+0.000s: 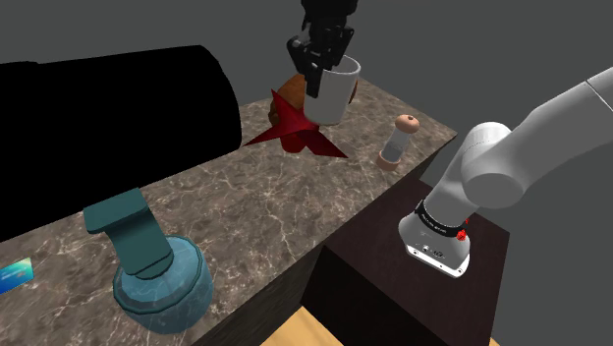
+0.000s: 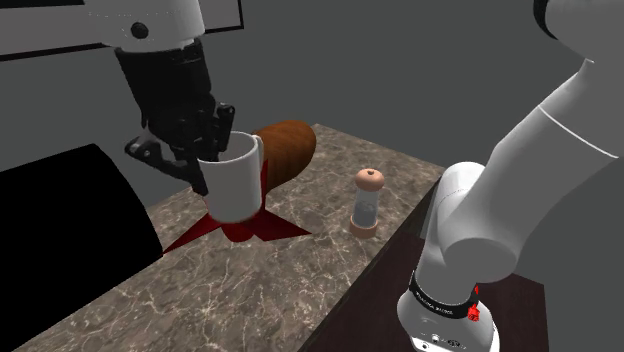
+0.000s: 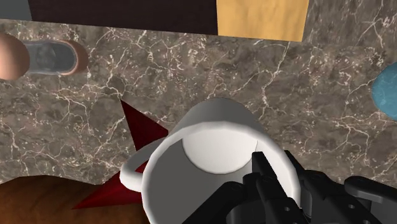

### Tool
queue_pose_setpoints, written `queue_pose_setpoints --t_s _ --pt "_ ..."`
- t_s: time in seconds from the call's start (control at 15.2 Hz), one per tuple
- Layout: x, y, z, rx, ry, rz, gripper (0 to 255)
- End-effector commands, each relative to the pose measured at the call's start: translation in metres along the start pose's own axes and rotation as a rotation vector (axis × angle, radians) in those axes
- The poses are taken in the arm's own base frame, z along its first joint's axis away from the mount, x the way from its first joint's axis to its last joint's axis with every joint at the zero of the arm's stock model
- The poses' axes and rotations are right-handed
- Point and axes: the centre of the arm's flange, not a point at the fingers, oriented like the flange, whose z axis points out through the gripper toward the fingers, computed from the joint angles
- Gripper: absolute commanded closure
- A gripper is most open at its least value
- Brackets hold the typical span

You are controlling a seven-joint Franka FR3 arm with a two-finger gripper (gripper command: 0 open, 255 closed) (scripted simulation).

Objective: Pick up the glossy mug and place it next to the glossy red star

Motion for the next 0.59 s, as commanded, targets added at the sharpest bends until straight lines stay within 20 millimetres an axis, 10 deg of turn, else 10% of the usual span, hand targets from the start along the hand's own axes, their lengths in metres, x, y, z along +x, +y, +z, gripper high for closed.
queue_pose_setpoints --t_s 0.0,0.26,0.53 --pt "-0.007 -0.027 -0.003 0.0 0.0 0.001 255" --pt "-0.022 -0.083 -0.005 0.0 0.0 0.001 255" --pt "-0.022 -0.084 0.016 0.0 0.0 0.001 255"
